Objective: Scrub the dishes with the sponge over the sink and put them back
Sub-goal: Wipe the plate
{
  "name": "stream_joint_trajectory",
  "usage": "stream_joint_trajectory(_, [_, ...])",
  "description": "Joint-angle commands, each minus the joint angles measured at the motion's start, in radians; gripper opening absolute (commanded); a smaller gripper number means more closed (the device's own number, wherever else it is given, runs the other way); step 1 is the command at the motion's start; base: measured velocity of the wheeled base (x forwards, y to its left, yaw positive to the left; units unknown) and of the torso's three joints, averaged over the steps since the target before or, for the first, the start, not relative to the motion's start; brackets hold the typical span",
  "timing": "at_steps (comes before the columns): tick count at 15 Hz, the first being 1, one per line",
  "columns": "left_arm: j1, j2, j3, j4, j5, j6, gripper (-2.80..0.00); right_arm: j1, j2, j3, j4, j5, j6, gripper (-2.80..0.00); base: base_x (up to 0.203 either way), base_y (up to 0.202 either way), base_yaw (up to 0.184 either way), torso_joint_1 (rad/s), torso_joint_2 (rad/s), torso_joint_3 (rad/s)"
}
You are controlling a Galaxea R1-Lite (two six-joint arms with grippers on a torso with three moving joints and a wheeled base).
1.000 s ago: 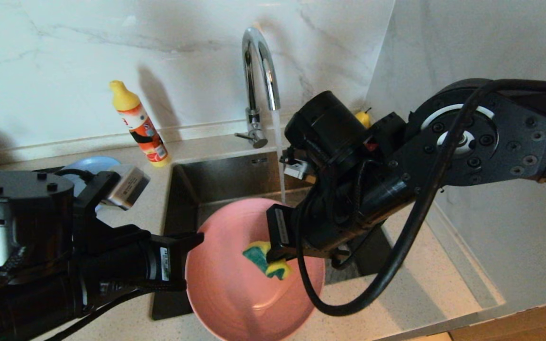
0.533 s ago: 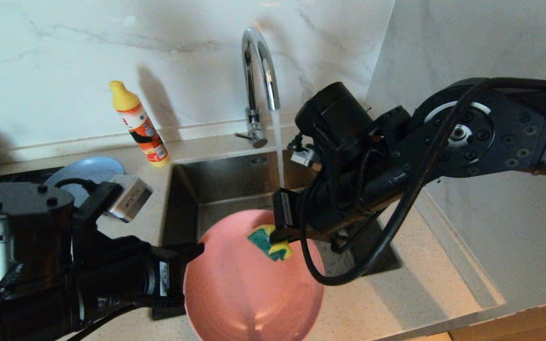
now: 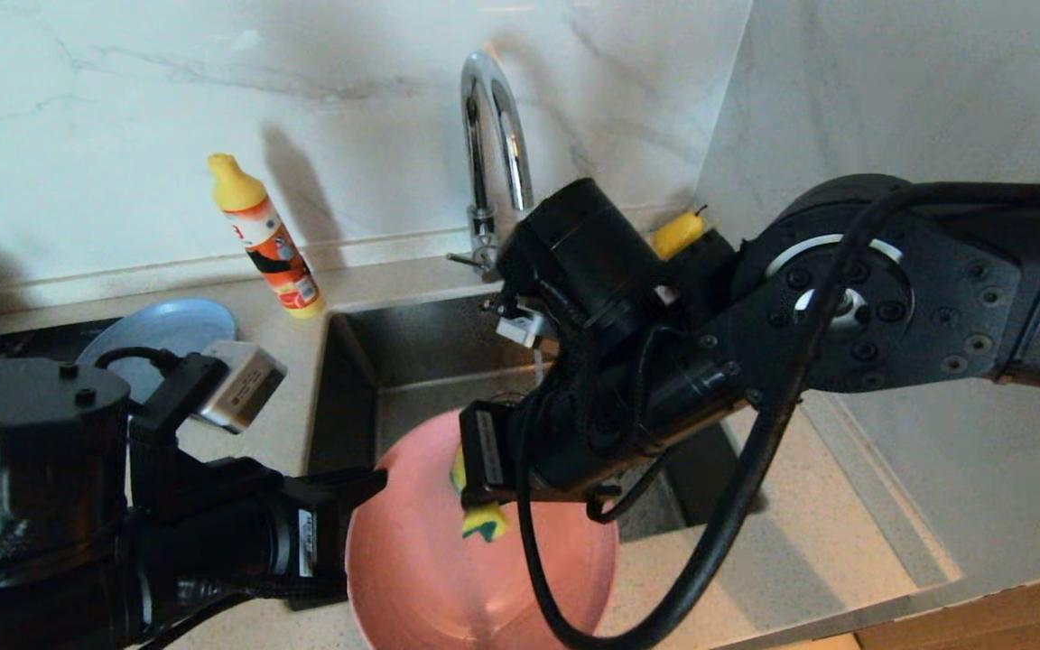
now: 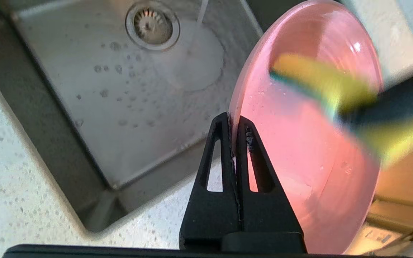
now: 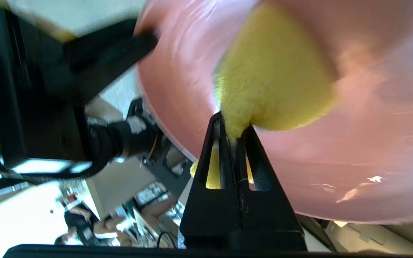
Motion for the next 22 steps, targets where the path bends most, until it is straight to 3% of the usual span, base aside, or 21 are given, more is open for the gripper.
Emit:
stream_joint_trajectory(1, [-0.001, 0.004, -0.002, -0.012, 0.001, -0.004, -2.8, 0.038, 0.01, 0.0, 0.01, 0.001, 0.004, -2.8, 0.0, 0.0, 0.0, 0.0, 0.0, 0.0])
stream_joint_trajectory(11, [0.001, 0.007, -0.009, -0.028, 0.002, -0.012, -2.8, 0.129, -0.017, 0.004, 0.122, 0.01, 0.01, -2.8, 0.0, 0.0, 0.0, 0.0, 0.0, 0.0])
stream_joint_trajectory(16, [0.001, 0.006, -0.016, -0.028, 0.004, -0.013, -2.8, 0.118, 0.03, 0.004, 0.124, 0.009, 0.011, -2.8, 0.0, 0.0, 0.0, 0.0, 0.0, 0.0])
stream_joint_trajectory(22, [0.001, 0.001, -0.016, -0.028, 0.005, -0.013, -2.8, 0.026, 0.001, 0.001, 0.115, 0.009, 0.01, -2.8, 0.0, 0.0, 0.0, 0.0, 0.0, 0.0])
